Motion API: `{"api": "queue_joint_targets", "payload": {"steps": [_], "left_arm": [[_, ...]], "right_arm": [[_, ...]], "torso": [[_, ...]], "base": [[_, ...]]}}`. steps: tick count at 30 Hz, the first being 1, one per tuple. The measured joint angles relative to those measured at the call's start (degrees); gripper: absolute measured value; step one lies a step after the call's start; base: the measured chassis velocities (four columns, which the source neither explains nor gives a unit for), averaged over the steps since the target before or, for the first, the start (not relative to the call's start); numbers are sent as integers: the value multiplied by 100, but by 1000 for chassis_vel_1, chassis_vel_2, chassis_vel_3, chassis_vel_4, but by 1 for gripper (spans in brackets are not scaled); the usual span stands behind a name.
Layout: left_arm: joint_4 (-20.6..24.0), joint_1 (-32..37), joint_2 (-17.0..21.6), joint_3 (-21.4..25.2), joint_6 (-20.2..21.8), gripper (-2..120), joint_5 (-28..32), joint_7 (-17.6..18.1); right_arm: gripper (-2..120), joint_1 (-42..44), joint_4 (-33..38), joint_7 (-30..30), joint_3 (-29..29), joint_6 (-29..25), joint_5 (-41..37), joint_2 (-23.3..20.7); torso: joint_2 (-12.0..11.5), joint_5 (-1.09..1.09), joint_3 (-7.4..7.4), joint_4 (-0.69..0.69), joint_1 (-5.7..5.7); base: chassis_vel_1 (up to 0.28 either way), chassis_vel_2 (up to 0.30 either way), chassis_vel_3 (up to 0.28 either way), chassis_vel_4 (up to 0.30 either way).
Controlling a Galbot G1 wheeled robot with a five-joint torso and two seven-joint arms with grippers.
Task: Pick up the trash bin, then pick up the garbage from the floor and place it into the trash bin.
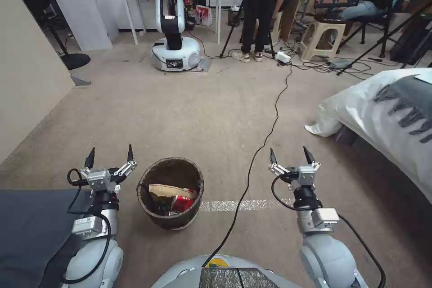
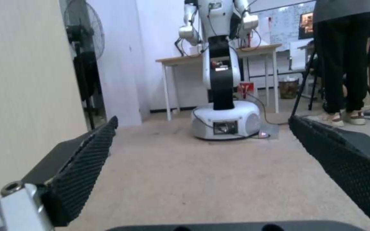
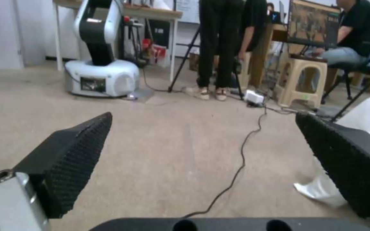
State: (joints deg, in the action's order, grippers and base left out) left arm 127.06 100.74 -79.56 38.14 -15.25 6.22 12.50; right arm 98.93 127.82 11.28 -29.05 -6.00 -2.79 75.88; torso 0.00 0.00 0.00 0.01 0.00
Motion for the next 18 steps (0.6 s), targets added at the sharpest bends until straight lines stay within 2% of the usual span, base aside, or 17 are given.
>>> {"api": "queue_joint_targets", "payload": {"steps": [3,18], "left_arm": [[80,81,-112,-7,-52,100,-31,2],[31,68,-85,16,24,100,-136,-53]], "right_arm": [[100,25,2,1,34,-8,94,62],[100,-33,4,15,21,-56,163,4]], "torso": [[0,0,0,-2,0],[0,0,0,-1,0]], "base": [[0,0,0,0],[0,0,0,0]]}}
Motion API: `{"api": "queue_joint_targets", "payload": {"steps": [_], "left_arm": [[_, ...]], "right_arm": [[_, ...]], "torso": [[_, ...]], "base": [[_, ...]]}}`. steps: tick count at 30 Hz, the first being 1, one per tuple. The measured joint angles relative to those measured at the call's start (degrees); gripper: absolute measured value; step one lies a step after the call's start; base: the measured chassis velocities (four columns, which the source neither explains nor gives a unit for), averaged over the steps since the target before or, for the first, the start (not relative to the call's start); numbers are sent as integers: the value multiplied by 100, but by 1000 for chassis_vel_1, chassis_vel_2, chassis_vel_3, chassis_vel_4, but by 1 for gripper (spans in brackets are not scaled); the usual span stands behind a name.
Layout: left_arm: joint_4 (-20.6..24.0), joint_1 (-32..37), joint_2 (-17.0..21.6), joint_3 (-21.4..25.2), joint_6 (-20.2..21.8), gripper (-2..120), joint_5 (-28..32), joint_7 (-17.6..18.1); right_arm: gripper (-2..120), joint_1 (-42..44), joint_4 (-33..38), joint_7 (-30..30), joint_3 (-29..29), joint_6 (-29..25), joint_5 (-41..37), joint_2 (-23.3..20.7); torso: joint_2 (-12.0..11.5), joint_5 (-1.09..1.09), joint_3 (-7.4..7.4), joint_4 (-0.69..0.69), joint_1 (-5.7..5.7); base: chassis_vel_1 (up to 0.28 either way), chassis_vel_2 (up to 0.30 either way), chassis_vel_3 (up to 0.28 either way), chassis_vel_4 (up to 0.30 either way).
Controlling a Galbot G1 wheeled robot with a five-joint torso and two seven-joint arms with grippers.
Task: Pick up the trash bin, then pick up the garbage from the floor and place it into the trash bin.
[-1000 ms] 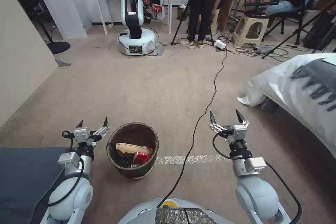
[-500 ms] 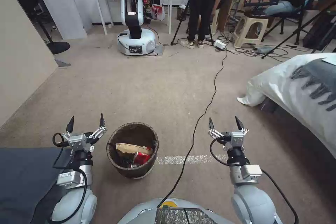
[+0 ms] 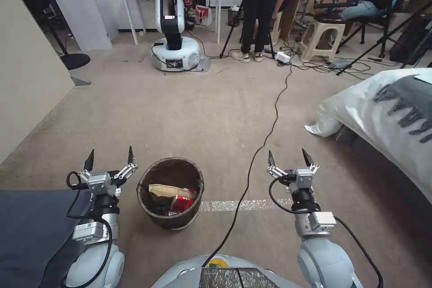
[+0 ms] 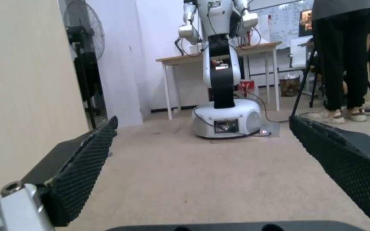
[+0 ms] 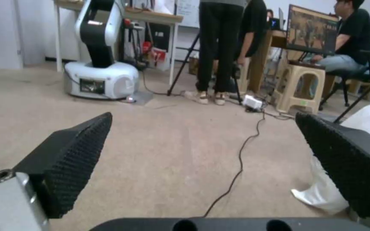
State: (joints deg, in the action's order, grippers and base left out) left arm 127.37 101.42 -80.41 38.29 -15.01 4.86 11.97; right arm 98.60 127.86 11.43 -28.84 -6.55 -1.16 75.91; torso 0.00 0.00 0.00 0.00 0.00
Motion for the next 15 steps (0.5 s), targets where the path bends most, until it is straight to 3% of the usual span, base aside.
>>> {"api": "queue_joint_targets", "payload": {"steps": [15], "left_arm": [[-94,-35,-9,-19,112,100,10,-104]], "right_arm": [[100,-34,52,25,-90,-33,13,-76]], "torso": [[0,0,0,0,0]], "base": [[0,0,0,0]]}}
